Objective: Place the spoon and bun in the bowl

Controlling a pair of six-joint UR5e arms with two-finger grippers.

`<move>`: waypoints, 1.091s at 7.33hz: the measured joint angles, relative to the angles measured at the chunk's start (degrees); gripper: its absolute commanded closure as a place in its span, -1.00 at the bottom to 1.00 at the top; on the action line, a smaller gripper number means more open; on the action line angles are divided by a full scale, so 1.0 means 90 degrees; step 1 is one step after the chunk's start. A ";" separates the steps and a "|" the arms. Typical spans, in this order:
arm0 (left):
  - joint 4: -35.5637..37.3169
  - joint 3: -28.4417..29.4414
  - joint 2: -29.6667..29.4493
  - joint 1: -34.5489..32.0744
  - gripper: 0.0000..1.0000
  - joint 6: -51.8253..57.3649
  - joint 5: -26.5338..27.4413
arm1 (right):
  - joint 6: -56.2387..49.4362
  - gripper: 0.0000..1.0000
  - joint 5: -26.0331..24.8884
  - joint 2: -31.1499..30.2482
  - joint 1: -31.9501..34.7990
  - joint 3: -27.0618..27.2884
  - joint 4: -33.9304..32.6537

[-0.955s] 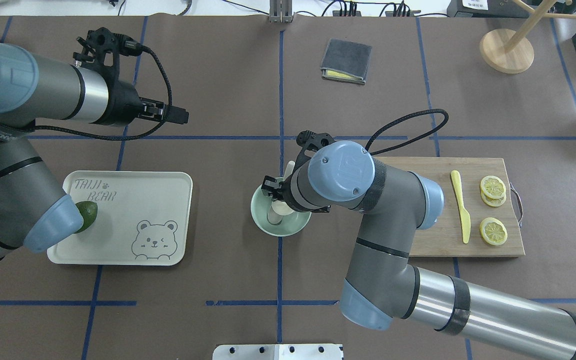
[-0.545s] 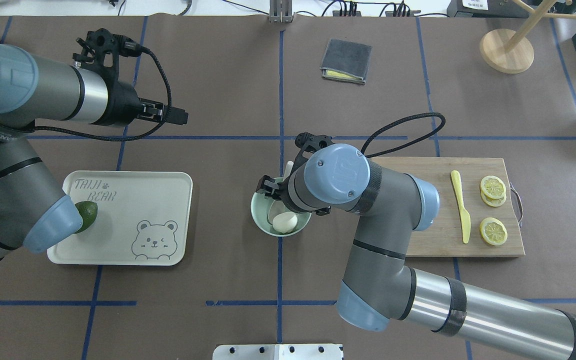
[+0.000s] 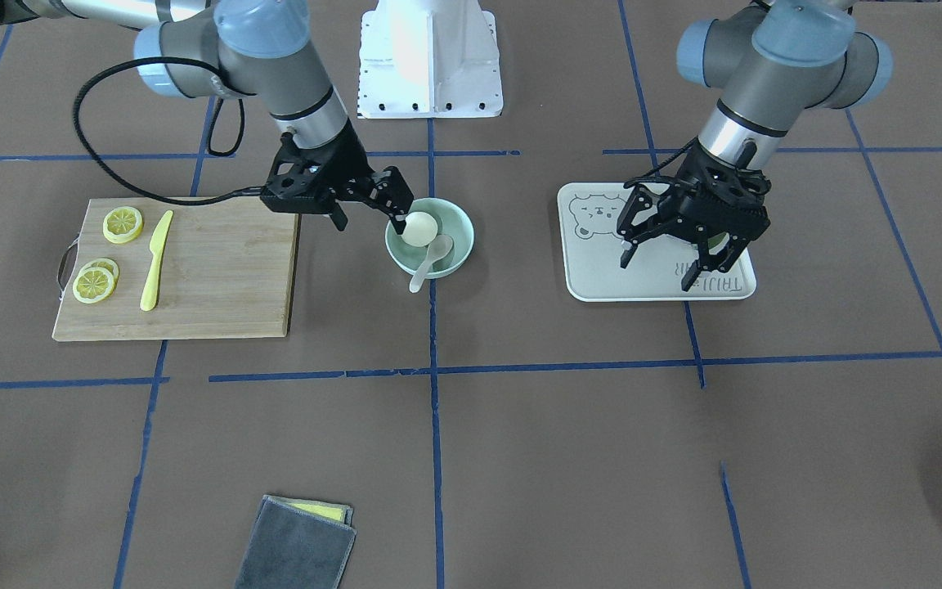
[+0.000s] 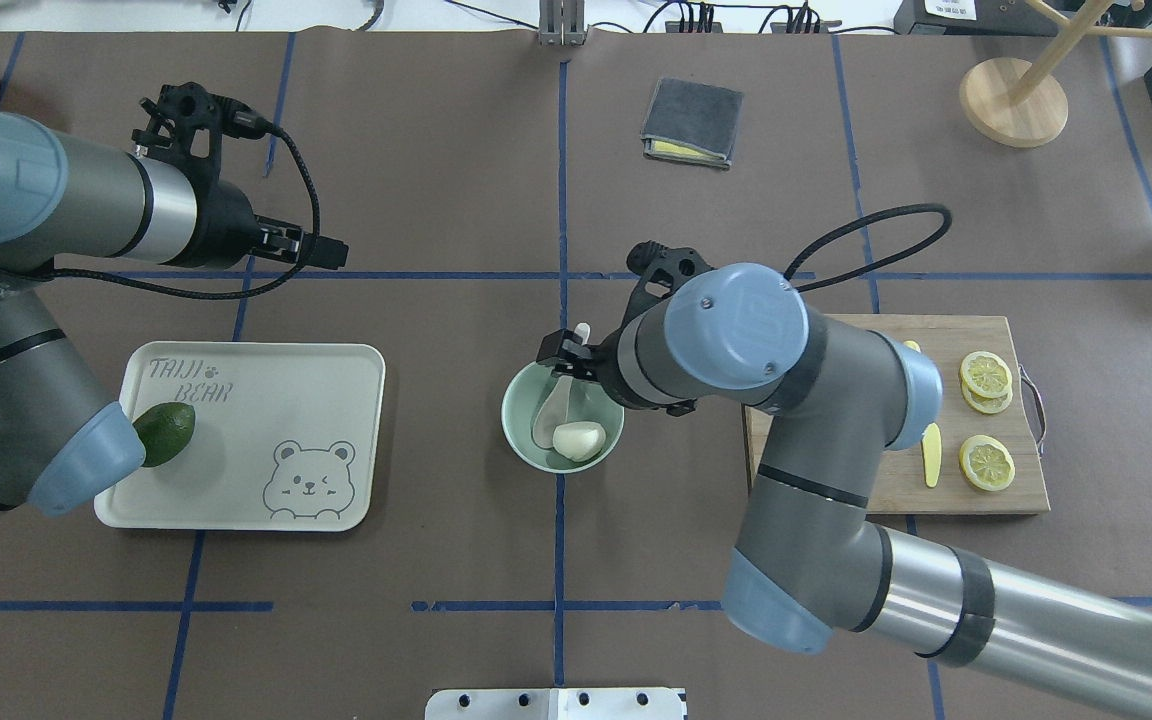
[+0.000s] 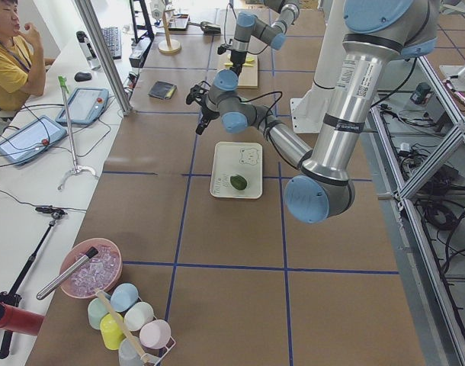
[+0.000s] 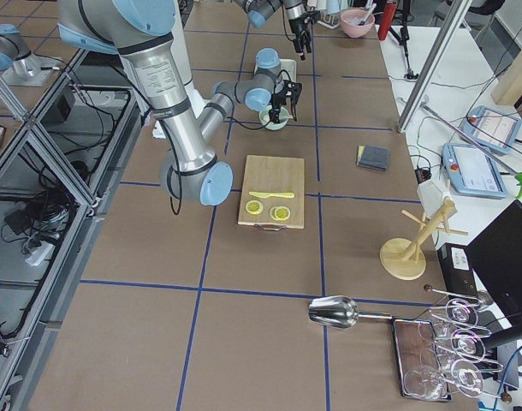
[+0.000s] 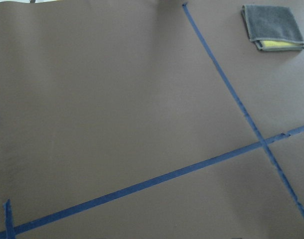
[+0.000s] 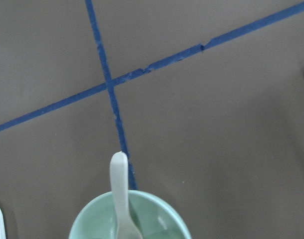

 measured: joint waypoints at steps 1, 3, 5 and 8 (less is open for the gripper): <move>0.0000 0.0123 0.0282 -0.0462 -1.00 0.0779 -0.0165 | -0.0637 -1.00 0.0658 -0.0387 0.0724 0.0071 -0.0034; 0.0064 0.0739 0.0631 -0.1790 -1.00 0.2609 -0.1088 | -0.2839 -1.00 0.1738 -0.1324 0.2321 0.0004 -0.0254; 0.0602 0.1174 0.0831 -0.3074 -1.00 0.4325 -0.1767 | -0.5265 -1.00 0.2085 -0.1703 0.3447 -0.0140 -0.1229; 0.2440 0.1561 0.0947 -0.4122 -1.00 0.5878 -0.2648 | -0.7797 -1.00 0.2461 -0.2118 0.4692 -0.0681 -0.1831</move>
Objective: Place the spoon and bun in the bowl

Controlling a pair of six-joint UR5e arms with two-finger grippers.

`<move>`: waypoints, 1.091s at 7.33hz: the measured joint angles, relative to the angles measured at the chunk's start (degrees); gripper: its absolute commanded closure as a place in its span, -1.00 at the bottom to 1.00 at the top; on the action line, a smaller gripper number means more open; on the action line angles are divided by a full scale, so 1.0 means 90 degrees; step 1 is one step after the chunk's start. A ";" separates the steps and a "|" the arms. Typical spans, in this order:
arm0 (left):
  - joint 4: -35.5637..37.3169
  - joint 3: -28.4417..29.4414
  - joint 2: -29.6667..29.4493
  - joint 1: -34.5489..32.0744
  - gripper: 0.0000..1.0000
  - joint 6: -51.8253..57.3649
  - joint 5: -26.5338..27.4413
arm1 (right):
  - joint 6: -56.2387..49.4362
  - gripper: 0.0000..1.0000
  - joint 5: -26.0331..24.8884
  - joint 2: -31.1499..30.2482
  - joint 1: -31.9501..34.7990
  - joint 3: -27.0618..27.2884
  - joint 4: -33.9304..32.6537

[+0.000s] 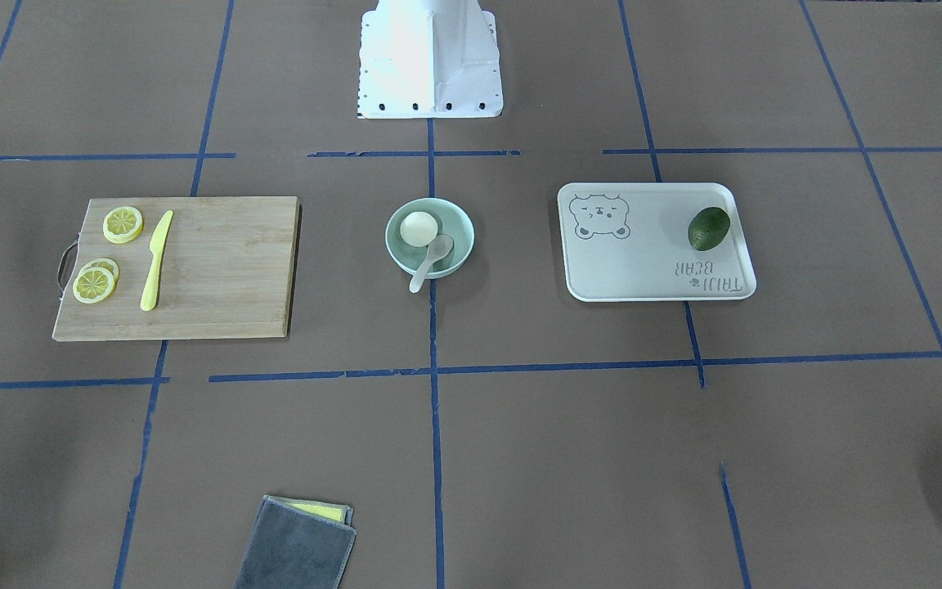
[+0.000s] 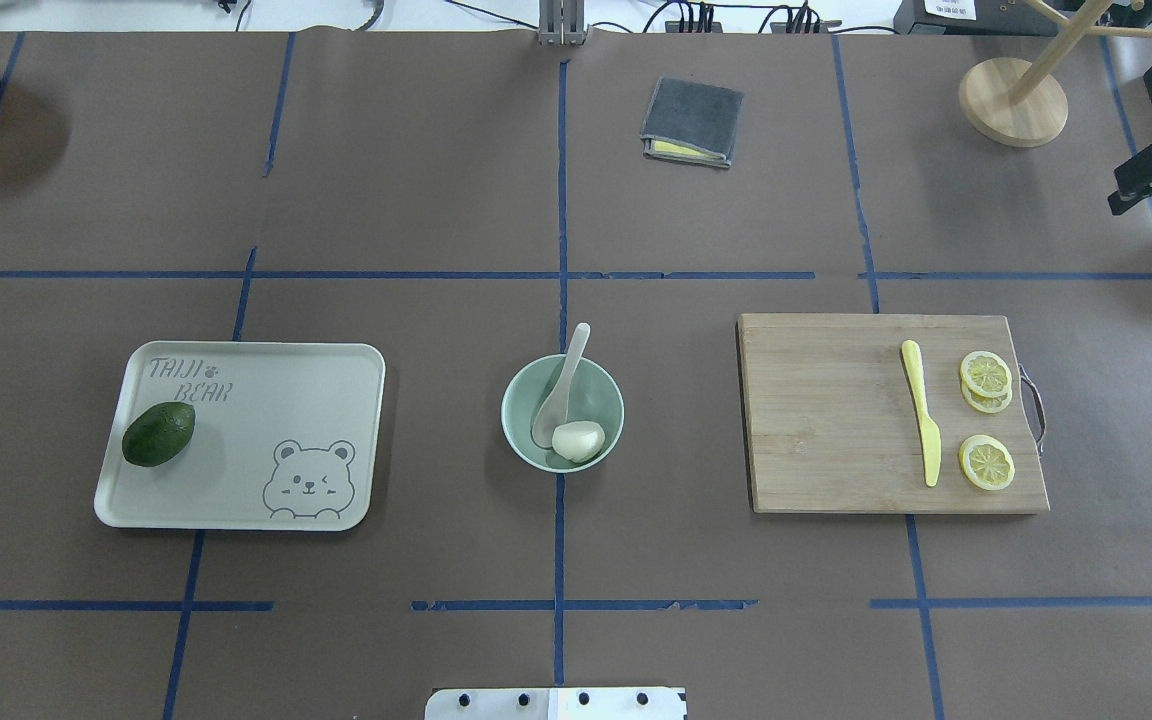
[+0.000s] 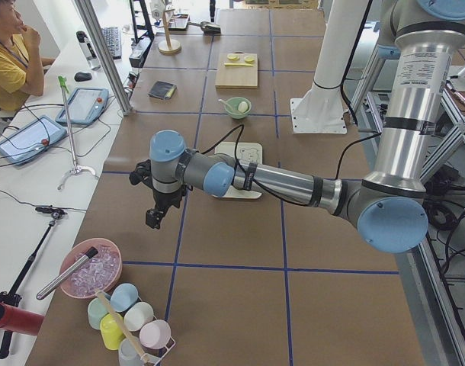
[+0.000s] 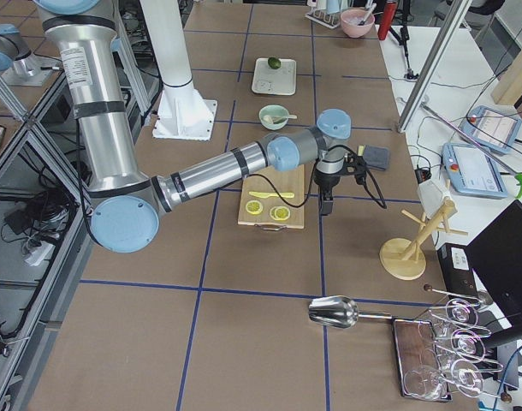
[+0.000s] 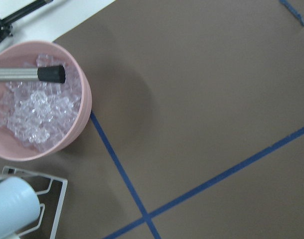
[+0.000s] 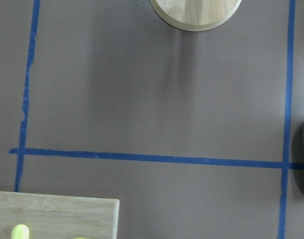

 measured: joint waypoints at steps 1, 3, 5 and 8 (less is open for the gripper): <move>0.0277 0.0118 0.0146 -0.0074 -1.00 0.0069 -0.0373 | -0.0719 -1.00 0.0333 -0.0166 0.0388 -0.0320 -0.0009; 0.0364 0.0361 0.0334 -0.0105 -1.00 0.0089 -0.0595 | -0.1780 -1.00 0.0718 -0.0304 0.0959 -0.0911 -0.0008; 0.0290 0.0484 0.0388 -0.0091 -1.00 0.0074 -0.0608 | -0.2089 -1.00 0.0862 -0.0326 0.1111 -0.1125 -0.0005; 0.0266 0.0613 0.0416 -0.0086 -1.00 0.0055 -0.0616 | -0.2082 -1.00 0.0884 -0.0350 0.1123 -0.1119 0.0007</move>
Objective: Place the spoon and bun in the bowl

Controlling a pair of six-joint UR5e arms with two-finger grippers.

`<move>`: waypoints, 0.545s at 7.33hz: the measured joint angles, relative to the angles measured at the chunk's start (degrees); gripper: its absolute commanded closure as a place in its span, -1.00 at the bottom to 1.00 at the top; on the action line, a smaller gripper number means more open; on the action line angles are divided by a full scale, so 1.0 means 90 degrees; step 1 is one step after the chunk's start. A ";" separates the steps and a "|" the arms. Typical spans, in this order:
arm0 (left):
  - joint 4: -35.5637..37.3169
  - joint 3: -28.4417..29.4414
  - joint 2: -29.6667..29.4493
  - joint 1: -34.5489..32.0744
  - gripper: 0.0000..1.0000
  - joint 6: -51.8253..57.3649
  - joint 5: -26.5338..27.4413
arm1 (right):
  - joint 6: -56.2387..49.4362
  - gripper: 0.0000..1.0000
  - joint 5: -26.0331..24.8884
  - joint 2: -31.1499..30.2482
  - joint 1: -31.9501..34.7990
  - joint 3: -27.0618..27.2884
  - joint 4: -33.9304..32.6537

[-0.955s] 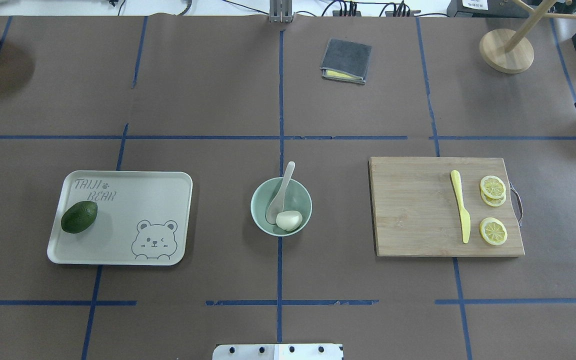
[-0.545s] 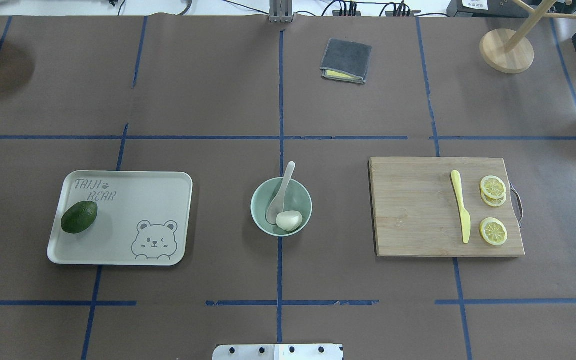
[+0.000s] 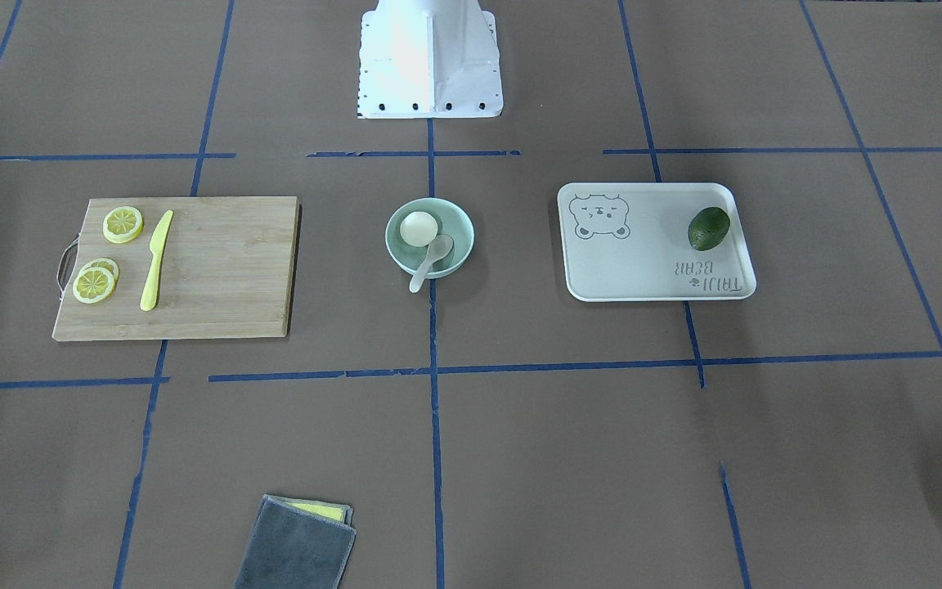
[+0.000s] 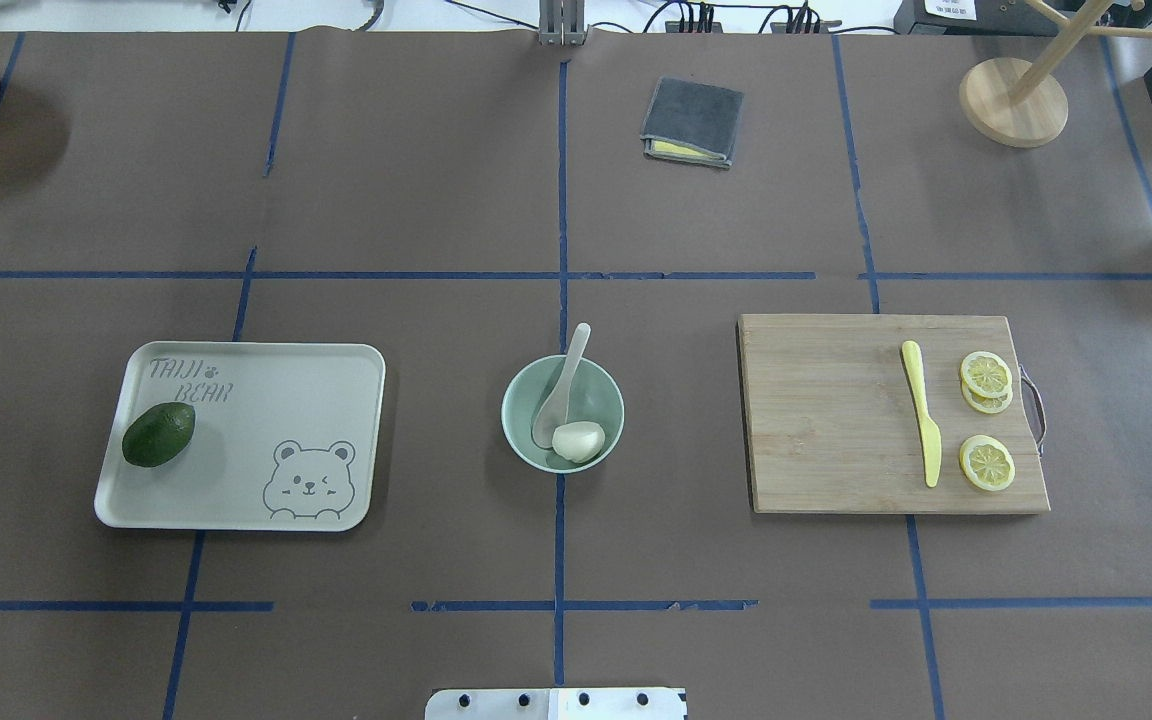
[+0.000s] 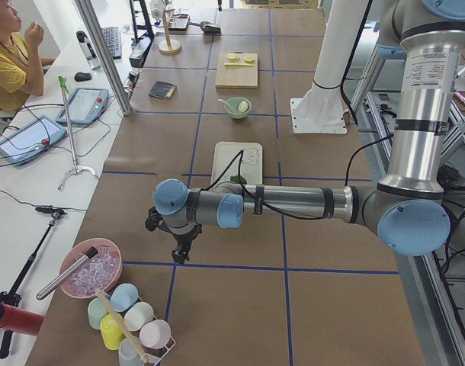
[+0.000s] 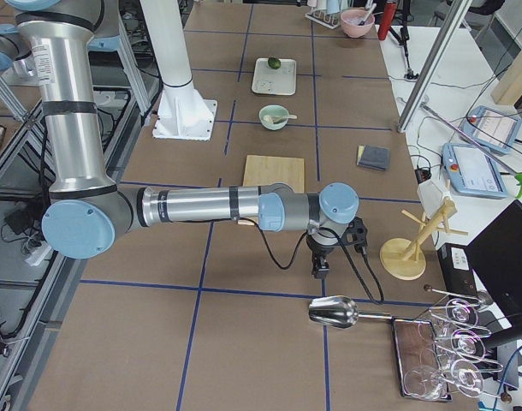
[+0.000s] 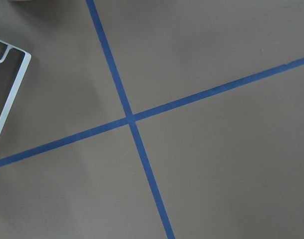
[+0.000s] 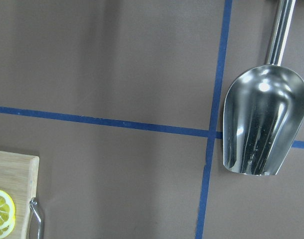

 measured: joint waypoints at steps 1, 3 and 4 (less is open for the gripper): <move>-0.0002 -0.0003 0.0021 -0.0012 -1.00 -0.0091 -0.0006 | 0.0012 -1.00 0.0007 -0.0008 0.0000 0.0012 0.0001; -0.0001 -0.0447 0.0118 -0.0085 -1.00 -0.1054 0.0003 | 0.0027 -1.00 0.0014 -0.0159 0.0000 0.0132 0.0010; 0.0008 -0.0772 0.0265 -0.0121 -1.00 -0.1358 0.0015 | 0.0022 -1.00 0.0005 -0.0368 0.0002 0.0396 0.0016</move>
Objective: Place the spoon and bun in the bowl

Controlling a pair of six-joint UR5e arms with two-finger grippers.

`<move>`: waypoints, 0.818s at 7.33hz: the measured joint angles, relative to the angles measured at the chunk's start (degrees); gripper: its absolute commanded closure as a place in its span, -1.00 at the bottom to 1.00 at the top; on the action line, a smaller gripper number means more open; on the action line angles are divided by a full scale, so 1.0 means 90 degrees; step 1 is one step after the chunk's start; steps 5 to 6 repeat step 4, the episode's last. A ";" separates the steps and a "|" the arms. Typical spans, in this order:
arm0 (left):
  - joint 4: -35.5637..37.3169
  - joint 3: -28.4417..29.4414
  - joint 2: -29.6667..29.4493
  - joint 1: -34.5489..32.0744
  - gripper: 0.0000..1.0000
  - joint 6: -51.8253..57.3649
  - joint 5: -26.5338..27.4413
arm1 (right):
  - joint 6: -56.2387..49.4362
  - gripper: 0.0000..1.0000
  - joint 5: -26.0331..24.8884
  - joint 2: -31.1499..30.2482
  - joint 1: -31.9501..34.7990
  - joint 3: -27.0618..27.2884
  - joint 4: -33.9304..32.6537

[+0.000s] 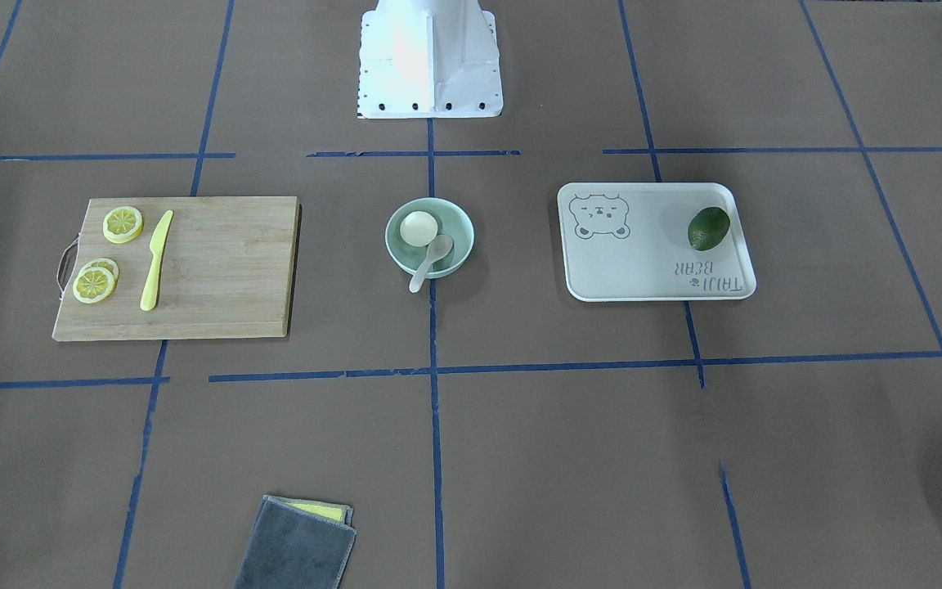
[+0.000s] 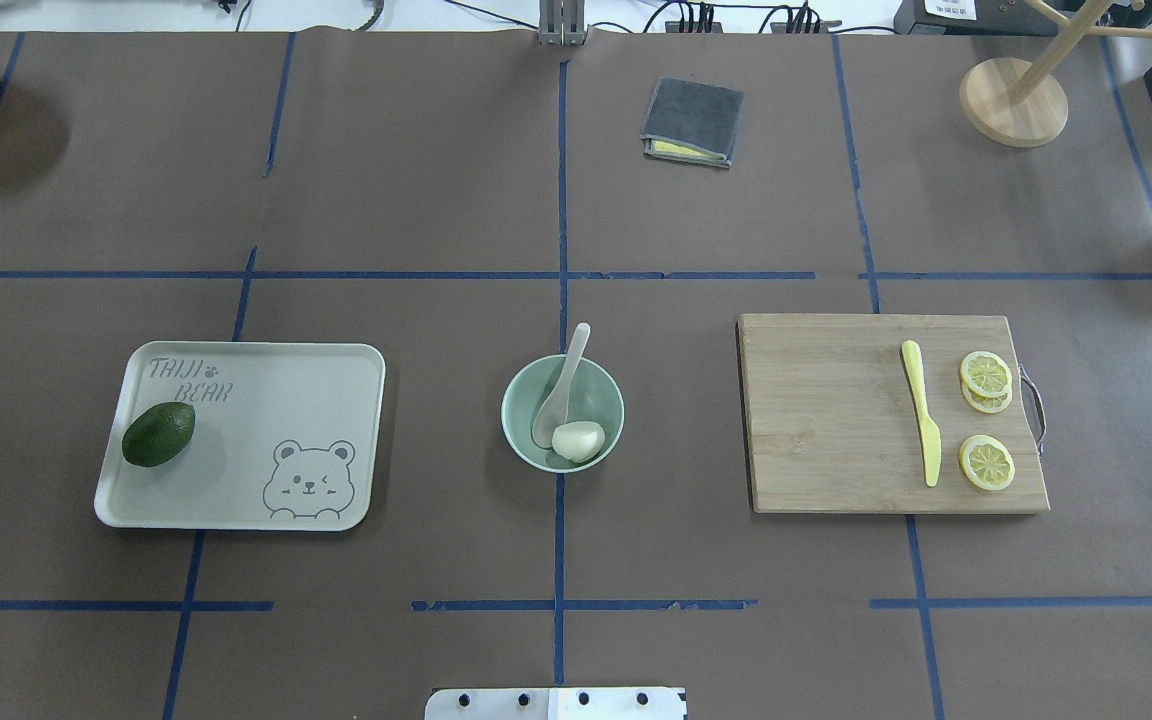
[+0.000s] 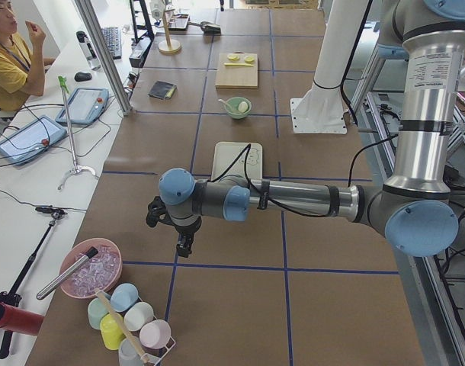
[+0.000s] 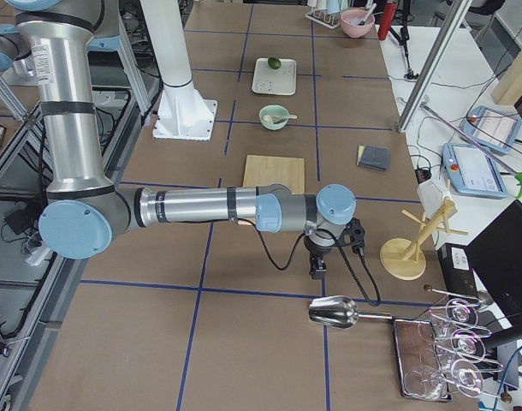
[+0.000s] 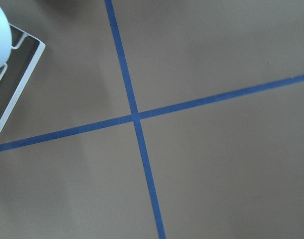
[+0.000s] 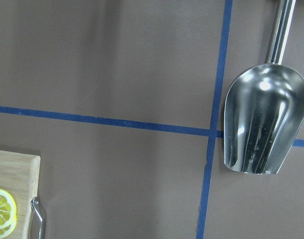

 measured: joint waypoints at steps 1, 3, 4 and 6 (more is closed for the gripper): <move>0.0008 -0.0175 0.0080 -0.0016 -1.00 -0.0123 0.0008 | -0.0027 -1.00 -0.0037 -0.0242 0.0022 0.0378 0.0001; 0.0003 -0.0218 0.0076 -0.0027 -1.00 -0.0178 0.0016 | -0.0087 -1.00 -0.0081 -0.0654 0.0109 0.1078 -0.0020; 0.0003 -0.0208 0.0067 -0.0037 -1.00 -0.0181 0.0018 | -0.0095 -1.00 -0.0071 -0.0858 0.0128 0.1333 -0.0026; 0.0003 -0.0208 0.0067 -0.0037 -1.00 -0.0181 0.0018 | -0.0095 -1.00 -0.0071 -0.0858 0.0128 0.1333 -0.0026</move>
